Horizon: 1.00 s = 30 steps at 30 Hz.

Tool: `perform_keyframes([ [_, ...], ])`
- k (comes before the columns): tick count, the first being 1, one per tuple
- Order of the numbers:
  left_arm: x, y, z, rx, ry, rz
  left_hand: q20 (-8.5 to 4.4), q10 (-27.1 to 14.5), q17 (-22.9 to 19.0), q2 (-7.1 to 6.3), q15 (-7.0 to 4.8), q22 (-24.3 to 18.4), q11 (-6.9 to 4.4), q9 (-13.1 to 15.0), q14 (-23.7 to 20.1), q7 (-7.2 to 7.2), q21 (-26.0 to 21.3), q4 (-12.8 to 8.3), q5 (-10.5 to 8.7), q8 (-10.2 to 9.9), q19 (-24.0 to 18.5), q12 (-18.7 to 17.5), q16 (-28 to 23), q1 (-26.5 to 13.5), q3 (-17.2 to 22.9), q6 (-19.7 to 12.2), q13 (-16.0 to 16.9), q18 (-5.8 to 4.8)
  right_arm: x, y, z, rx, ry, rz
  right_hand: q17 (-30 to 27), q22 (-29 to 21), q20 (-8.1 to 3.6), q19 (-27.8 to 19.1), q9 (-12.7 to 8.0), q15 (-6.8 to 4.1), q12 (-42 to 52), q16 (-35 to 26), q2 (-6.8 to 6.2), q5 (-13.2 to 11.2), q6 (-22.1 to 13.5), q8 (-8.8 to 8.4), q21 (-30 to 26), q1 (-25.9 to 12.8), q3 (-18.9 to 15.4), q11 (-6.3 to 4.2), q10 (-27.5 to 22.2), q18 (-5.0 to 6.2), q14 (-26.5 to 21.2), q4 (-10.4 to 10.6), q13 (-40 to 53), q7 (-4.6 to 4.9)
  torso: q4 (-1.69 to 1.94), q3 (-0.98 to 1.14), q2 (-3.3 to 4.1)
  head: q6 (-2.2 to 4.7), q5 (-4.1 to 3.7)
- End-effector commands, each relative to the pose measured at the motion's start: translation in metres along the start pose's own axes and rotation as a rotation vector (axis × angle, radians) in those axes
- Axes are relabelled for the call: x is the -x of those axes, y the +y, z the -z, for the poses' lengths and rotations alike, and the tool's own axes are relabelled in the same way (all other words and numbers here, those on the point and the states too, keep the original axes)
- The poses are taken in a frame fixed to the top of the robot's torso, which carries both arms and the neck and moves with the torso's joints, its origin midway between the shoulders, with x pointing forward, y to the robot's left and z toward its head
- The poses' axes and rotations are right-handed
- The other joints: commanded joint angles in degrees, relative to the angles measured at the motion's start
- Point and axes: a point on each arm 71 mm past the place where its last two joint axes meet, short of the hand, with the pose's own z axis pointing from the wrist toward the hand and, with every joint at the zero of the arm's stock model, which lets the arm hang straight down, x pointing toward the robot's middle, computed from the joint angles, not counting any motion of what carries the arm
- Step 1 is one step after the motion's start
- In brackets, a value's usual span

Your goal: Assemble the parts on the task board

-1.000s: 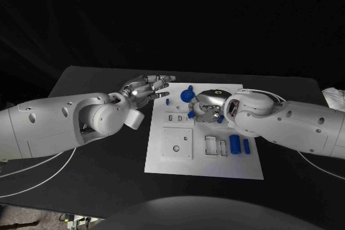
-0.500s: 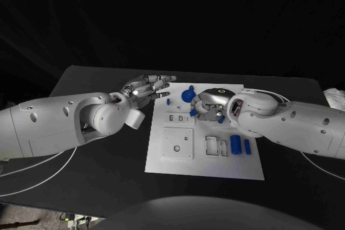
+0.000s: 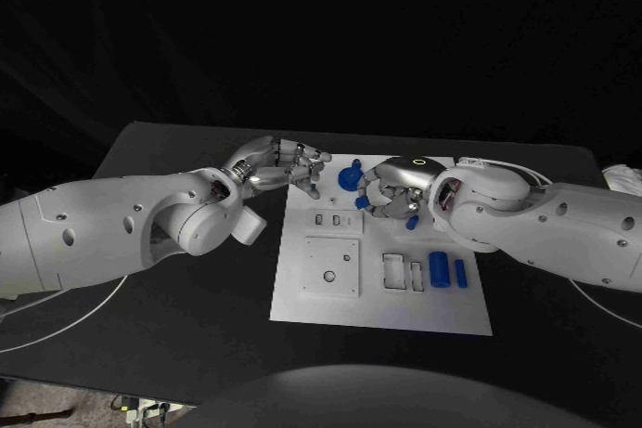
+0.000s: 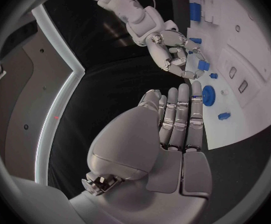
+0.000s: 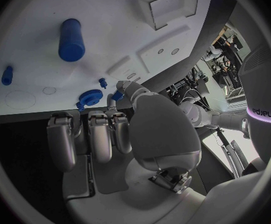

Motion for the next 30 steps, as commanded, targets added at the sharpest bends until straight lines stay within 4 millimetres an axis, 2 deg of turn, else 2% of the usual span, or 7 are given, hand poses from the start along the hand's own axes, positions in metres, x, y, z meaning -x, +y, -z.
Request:
perform_keyframes([
  [1,-0.007,-0.004,-0.001,-0.072,0.044,-0.31,-2.02,16.64,29.92,-1.12,-1.84,6.86,-1.38,-0.13,19.05,-0.49,10.38,1.64,0.51,-0.61,2.6,18.93,16.47,0.31,2.43,1.84,27.27,-0.34,0.0,0.001,0.0,0.0,0.001,0.016,15.07,14.06,0.09,3.77,0.05,0.14,0.22,0.2,0.23,0.36,0.45,0.27,0.22,-0.54,-0.14,0.15,5.86,-0.05,5.87,-0.35,15.09,0.06,-0.05,0.03,-0.01,0.02,0.04],
  [3,-0.01,-0.002,-0.002,-0.062,0.069,-0.353,-2.58,31.47,48.58,-2.24,-2.15,15.89,-1.89,-0.05,33.65,-0.69,20.02,3.31,0.45,-0.99,4.08,27.48,21.13,0.57,4.67,2.71,45.66,-1.14,0.0,0.002,0.0,0.003,0.001,0.015,15.07,14.06,0.09,3.77,0.05,0.14,0.22,0.2,0.23,0.36,0.46,0.28,0.22,-0.56,-0.15,0.16,5.86,-0.05,5.87,-0.35,15.09,0.07,-0.08,0.02,-0.02,0.02,0.05],
  [4,-0.011,-0.002,-0.002,-0.061,0.071,-0.357,-2.66,33.16,50.47,-2.17,-2.12,18.19,-1.97,-0.03,35.26,-0.71,21.77,3.5,0.54,-0.99,5.11,28.16,21.38,0.59,4.99,2.84,47.51,-1.4,0.0,0.002,0.0,0.003,0.0,0.015,15.07,14.06,0.09,3.77,0.05,0.14,0.22,0.2,0.23,0.36,0.46,0.28,0.22,-0.56,-0.15,0.16,5.86,-0.05,5.87,-0.35,15.09,0.07,-0.08,0.02,-0.02,0.02,0.05],
  [5,-0.012,0.0,-0.003,-0.05,0.084,-0.374,-3.06,39.78,57.56,-3.1,-2.29,28.78,-1.81,-0.09,41.47,-0.94,30.05,4.06,0.57,-1.34,9.72,30.64,21.91,0.17,6.1,2.74,54.68,-2.52,0.0,0.003,0.0,0.005,0.0,0.015,15.07,14.06,0.09,3.77,0.05,0.14,0.22,0.2,0.23,0.36,0.46,0.28,0.22,-0.56,-0.15,0.16,5.86,-0.05,5.87,-0.35,15.09,0.07,-0.06,0.04,0.01,0.02,0.0],
  [7,-0.015,0.004,-0.003,-0.029,0.102,-0.394,-2.98,46.43,58.93,-3.33,-2.14,41.38,-2.03,0.05,42.7,-1.0,37.75,3.67,0.5,-1.23,16.65,32.34,21.92,-0.43,7.42,3.31,61.47,-4.42,0.0,0.003,-0.001,0.007,0.001,0.014,15.07,14.06,0.09,3.77,0.05,0.14,0.22,0.2,0.23,0.36,0.46,0.28,0.22,-0.56,-0.15,0.16,5.86,-0.05,5.87,-0.35,15.09,0.07,-0.04,0.06,0.02,0.02,-0.06],
  [14,-0.025,0.019,-0.006,0.027,0.159,-0.443,-2.51,46.65,58.93,-4.17,-2.04,60.04,-2.23,0.07,42.7,-1.04,47.27,3.43,0.45,-1.73,30.01,32.39,21.92,-2.64,9.89,3.03,61.68,-7.38,0.0,0.005,-0.001,0.011,0.001,0.008,15.07,14.06,0.09,3.77,0.05,0.14,0.22,0.2,0.22,0.36,0.47,0.29,0.22,-0.58,-0.15,0.17,5.86,-0.05,5.87,-0.35,15.09,0.09,0.06,0.04,0.03,0.02,-0.2],
  [30,-0.045,0.038,-0.015,0.076,0.245,-0.457,-2.32,46.65,58.93,-4.83,-2.09,59.21,-2.37,-0.09,42.7,-1.14,47.11,3.47,0.42,-3.56,28.23,32.39,21.92,-3.49,11.85,-0.02,61.68,-6.99,-0.001,0.008,-0.001,0.016,0.002,0.004,15.07,14.05,0.1,3.76,0.07,0.18,0.22,0.2,0.3,0.39,0.8,0.5,0.21,-0.58,-0.05,0.28,5.86,-0.05,5.87,-0.47,15.09,0.15,0.08,0.07,0.0,0.02,-0.42],
])
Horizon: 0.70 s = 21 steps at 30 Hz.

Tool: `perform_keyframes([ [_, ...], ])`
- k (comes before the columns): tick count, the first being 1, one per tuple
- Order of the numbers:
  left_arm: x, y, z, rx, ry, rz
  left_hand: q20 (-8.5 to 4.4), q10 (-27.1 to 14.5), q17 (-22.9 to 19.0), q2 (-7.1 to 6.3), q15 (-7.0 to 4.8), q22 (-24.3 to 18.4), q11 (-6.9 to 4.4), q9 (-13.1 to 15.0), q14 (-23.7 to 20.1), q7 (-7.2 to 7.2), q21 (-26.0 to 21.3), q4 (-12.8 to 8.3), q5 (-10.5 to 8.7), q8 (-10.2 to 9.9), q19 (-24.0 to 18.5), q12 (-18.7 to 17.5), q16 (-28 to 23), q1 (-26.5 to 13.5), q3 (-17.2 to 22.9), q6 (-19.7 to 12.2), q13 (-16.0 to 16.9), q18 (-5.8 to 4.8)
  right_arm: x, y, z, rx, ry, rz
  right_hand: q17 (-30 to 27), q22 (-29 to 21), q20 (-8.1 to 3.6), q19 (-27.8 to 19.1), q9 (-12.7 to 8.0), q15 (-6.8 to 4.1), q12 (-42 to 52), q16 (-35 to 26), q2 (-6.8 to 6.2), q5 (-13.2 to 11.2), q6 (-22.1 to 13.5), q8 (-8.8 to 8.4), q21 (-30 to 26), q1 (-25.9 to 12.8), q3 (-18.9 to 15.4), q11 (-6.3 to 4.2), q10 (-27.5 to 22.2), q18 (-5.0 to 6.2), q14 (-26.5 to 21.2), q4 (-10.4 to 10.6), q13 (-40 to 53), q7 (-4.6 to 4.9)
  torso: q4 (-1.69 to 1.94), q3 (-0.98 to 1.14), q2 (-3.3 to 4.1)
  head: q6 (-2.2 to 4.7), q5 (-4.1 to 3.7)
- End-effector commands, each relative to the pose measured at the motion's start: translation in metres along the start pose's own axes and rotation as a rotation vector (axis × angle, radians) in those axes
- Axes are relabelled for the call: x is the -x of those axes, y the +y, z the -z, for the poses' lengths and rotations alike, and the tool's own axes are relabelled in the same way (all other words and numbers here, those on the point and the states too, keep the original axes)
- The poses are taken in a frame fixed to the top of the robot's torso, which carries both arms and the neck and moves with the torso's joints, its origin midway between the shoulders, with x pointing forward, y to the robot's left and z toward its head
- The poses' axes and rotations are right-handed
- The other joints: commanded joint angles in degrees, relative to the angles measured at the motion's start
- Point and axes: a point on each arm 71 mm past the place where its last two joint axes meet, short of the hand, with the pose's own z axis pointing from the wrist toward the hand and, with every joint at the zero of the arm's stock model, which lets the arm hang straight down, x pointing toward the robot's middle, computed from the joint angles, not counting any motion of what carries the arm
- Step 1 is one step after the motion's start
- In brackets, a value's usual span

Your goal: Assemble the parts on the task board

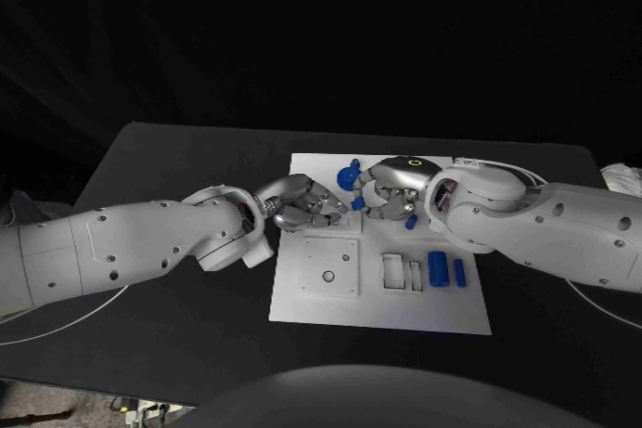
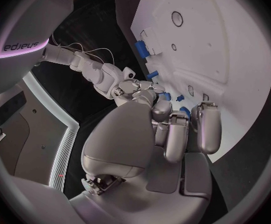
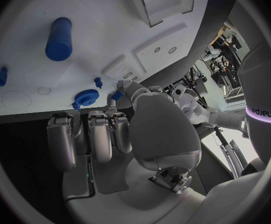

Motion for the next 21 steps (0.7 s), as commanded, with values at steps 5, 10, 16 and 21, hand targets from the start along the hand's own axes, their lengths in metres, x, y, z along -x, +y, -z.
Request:
perform_keyframes([
  [5,-0.0057,0.0007,-0.0029,0.004,0.042,-0.021,-0.14,19.96,15.06,-0.16,-0.47,3.51,-4.24,-0.04,5.81,-0.17,-0.37,0.02,-0.06,-0.65,-1.26,14.23,0.14,-0.67,0.9,-1.22,34.89,-0.53,-0.0015,0.0028,-0.0008,0.005,0.011,0.005,15.08,14.07,0.1,3.78,0.02,0.18,0.22,0.2,-0.01,0.15,0.3,0.21,0.23,-0.28,0.11,0.29,5.87,-0.06,5.88,-0.35,15.1,0.04,0.07,0.0,-0.06,0.01,-0.18],
  [10,-0.0066,0.0008,-0.0042,0.002,0.041,-0.021,-0.17,19.96,15.06,-0.2,-0.52,3.22,-4.31,-0.02,5.81,-0.25,-0.5,0.01,-0.07,-0.8,-1.71,14.23,0.14,-0.73,1.23,-1.54,34.89,-0.43,-0.0023,0.0041,-0.0016,0.009,0.018,0.005,15.08,14.07,0.1,3.78,0.02,0.18,0.22,0.2,-0.01,0.15,0.3,0.21,0.23,-0.28,0.11,0.29,5.87,-0.06,5.88,-0.35,15.1,0.04,0.04,0.04,-0.14,0.01,-0.09],
  [16,-0.0064,0.0015,-0.005,0.001,0.036,-0.022,-0.2,19.96,15.06,-0.16,-0.55,2.99,-4.35,0.02,5.81,-0.29,-0.61,0.0,-0.07,-0.81,-2.07,14.23,0.14,-0.74,1.51,-1.59,34.89,-0.36,-0.0037,0.0053,-0.0021,0.011,0.029,0.005,15.08,14.07,0.1,3.76,0.01,0.19,0.22,0.2,-0.01,0.16,0.29,0.21,0.22,-0.27,0.14,0.3,5.87,-0.05,5.88,-0.38,15.1,0.06,-0.01,0.01,-0.09,0.01,-0.12],
  [21,-0.0056,0.0022,-0.0049,0.002,0.028,-0.024,-0.21,19.96,15.06,-0.17,-0.56,3.31,-4.36,0.03,5.81,-0.3,-0.52,0.0,-0.08,-0.82,-1.73,14.23,0.14,-0.75,1.59,-1.63,34.89,-0.44,-0.0048,0.0052,-0.0021,0.01,0.039,0.006,15.08,14.07,0.11,3.76,0.0,0.2,0.22,0.2,0.0,0.17,0.28,0.2,0.21,-0.26,0.16,0.3,5.87,-0.05,5.88,-0.4,15.1,0.06,0.0,0.0,-0.04,0.01,-0.19],
])
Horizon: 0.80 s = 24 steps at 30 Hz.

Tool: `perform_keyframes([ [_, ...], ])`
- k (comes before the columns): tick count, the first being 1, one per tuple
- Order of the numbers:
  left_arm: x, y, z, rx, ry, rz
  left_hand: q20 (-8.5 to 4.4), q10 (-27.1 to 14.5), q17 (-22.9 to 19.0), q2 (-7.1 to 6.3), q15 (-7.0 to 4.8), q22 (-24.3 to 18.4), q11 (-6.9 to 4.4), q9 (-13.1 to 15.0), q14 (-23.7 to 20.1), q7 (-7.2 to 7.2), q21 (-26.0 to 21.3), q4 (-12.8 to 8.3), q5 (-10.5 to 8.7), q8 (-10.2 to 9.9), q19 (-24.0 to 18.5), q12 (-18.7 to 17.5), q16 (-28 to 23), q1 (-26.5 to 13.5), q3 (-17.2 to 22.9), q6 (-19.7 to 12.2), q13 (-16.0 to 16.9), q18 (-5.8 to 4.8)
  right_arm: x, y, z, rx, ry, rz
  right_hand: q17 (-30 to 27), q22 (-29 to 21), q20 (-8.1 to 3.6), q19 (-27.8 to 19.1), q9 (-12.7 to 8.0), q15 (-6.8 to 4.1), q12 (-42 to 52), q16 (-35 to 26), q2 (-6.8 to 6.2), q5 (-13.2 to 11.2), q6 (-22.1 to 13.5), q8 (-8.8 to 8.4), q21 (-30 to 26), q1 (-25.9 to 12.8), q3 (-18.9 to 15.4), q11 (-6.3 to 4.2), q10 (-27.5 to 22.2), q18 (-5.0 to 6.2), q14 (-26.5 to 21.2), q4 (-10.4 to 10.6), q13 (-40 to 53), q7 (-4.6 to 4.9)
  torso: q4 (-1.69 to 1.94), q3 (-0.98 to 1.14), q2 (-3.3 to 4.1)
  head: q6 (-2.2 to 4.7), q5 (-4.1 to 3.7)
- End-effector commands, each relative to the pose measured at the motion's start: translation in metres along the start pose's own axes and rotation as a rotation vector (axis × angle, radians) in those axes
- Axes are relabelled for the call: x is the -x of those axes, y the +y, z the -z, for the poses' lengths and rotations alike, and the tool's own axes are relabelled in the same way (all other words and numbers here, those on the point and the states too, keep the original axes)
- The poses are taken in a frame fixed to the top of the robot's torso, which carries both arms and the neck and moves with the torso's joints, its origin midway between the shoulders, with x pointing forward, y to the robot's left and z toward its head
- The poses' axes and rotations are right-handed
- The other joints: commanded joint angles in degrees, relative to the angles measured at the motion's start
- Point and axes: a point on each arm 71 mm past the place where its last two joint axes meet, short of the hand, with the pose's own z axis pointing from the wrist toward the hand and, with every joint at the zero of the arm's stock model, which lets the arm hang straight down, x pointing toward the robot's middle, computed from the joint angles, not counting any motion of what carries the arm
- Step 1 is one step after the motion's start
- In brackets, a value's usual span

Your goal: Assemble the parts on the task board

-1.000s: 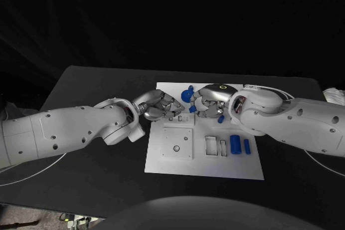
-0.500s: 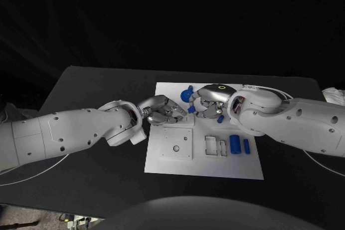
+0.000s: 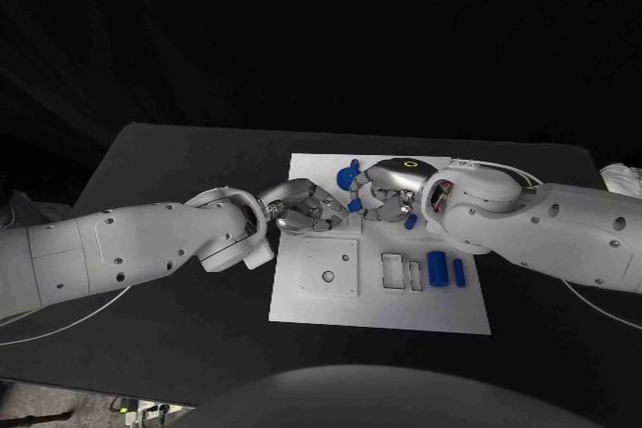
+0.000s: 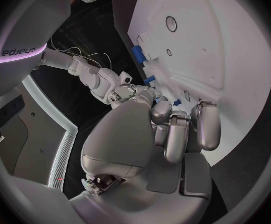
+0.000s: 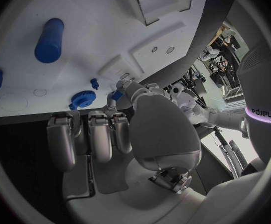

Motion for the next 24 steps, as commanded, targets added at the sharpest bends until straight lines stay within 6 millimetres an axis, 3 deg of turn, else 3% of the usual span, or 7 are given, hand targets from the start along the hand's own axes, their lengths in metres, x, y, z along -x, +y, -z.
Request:
perform_keyframes([
  [1,-0.0008,-0.0007,-0.0006,-0.006,0.004,-0.003,-0.07,17.83,15.07,0.1,-0.45,3.57,-4.33,0.02,6.13,-0.06,-0.15,-0.07,-0.09,-0.23,0.24,14.23,0.14,-0.47,0.44,-0.44,34.86,-0.51,-0.0029,0.0009,-0.0001,0.001,0.03,0.008,15.1,14.08,0.11,3.76,0.07,0.2,0.22,0.2,0.0,0.17,0.29,0.22,0.21,-0.26,-0.01,0.3,5.87,-0.05,5.87,-0.24,15.1,0.06,-0.03,-0.02,0.05,0.01,-0.07],
  [24,0.0003,0.0016,-0.0026,0.005,0.002,-0.006,-0.08,17.83,15.07,0.14,-0.45,3.1,-4.29,0.07,6.13,0.02,-0.32,0.01,-0.17,-0.19,-0.39,14.23,0.14,-0.64,0.68,-0.4,34.86,-0.38,-0.0033,0.0051,-0.0014,0.022,0.02,-0.002,15.1,14.07,0.13,3.76,0.0,0.23,0.22,0.2,0.07,0.25,0.3,0.22,0.21,-0.14,0.15,0.33,5.87,-0.05,5.87,-0.4,15.1,0.08,-0.03,0.02,0.08,0.01,0.02],
])
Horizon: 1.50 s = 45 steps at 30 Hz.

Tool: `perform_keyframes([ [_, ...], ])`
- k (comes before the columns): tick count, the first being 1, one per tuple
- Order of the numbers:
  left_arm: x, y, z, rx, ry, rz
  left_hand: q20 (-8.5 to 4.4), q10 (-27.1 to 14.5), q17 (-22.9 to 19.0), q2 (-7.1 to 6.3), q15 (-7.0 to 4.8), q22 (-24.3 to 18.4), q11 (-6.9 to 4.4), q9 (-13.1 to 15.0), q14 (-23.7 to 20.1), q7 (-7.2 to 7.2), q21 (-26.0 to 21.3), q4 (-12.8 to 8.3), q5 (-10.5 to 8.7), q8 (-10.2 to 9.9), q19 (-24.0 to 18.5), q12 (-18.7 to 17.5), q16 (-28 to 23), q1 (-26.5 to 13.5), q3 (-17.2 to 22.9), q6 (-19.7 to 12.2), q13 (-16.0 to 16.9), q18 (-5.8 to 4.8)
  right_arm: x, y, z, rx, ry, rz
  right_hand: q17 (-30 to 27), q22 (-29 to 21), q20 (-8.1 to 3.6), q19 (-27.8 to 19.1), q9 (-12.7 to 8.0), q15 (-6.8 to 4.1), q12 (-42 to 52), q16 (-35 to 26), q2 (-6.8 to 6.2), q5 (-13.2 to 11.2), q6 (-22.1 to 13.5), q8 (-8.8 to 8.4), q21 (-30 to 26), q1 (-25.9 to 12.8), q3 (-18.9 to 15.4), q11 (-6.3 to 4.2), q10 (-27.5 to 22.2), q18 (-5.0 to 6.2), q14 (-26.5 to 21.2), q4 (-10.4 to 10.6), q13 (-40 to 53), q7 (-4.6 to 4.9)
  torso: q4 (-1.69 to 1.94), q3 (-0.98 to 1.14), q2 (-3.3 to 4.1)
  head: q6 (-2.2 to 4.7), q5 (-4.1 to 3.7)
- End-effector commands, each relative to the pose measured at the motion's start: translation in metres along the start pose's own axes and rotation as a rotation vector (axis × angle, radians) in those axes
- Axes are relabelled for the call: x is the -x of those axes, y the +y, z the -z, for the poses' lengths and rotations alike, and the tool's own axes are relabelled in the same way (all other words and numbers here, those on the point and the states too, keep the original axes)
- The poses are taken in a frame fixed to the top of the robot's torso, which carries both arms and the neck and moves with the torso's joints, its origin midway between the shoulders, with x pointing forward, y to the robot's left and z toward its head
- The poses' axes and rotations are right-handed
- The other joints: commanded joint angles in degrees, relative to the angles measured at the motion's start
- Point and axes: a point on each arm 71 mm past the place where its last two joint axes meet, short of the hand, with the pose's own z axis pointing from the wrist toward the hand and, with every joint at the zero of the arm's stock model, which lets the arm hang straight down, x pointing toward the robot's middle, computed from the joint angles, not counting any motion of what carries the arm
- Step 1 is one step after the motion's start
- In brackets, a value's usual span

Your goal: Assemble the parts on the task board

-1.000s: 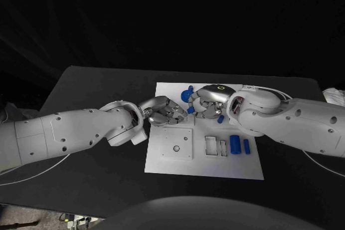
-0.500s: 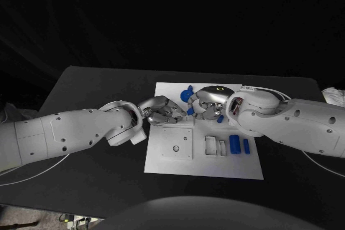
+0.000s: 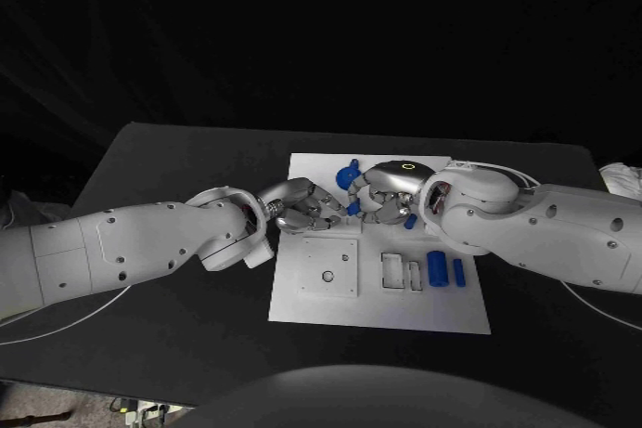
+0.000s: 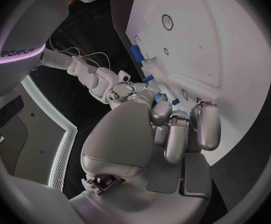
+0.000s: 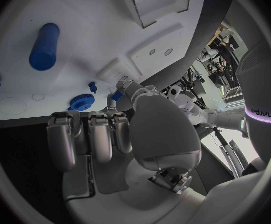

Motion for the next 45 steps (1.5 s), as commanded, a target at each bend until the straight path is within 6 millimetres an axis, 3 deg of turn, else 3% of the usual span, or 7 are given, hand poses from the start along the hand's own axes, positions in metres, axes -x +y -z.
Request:
perform_keyframes([
  [1,-0.0013,-0.0007,-0.0012,0.0,0.01,0.0,-0.08,16.56,15.09,0.15,-0.37,3.11,-4.22,0.07,5.79,0.01,-0.33,0.01,-0.17,-0.19,-0.39,14.23,0.14,-0.63,0.35,-0.41,34.82,-0.38,-0.0007,0.0025,-0.0006,0.015,0.001,-0.001,15.06,14.09,0.13,3.76,-0.01,0.23,0.22,0.2,0.07,0.26,0.34,0.32,0.21,-0.14,-0.01,0.33,5.87,-0.05,5.87,-0.25,15.05,0.04,0.01,0.02,-0.01,0.01,0.07],
  [45,-0.0032,0.0043,-0.0079,0.049,0.046,0.0,0.06,16.56,15.09,0.02,-0.17,2.11,-4.03,0.05,5.79,0.15,-0.88,0.04,-0.77,-0.44,-2.16,14.23,0.14,-1.41,1.65,-1.09,34.82,-0.07,-0.0035,0.0051,-0.0025,0.019,0.009,-0.023,15.06,14.19,0.15,4.0,-0.09,0.26,0.22,0.2,0.19,0.31,0.42,0.35,0.46,-0.15,0.12,0.37,5.87,-0.13,5.87,-0.33,15.05,0.1,0.04,0.0,0.0,0.01,0.16],
])
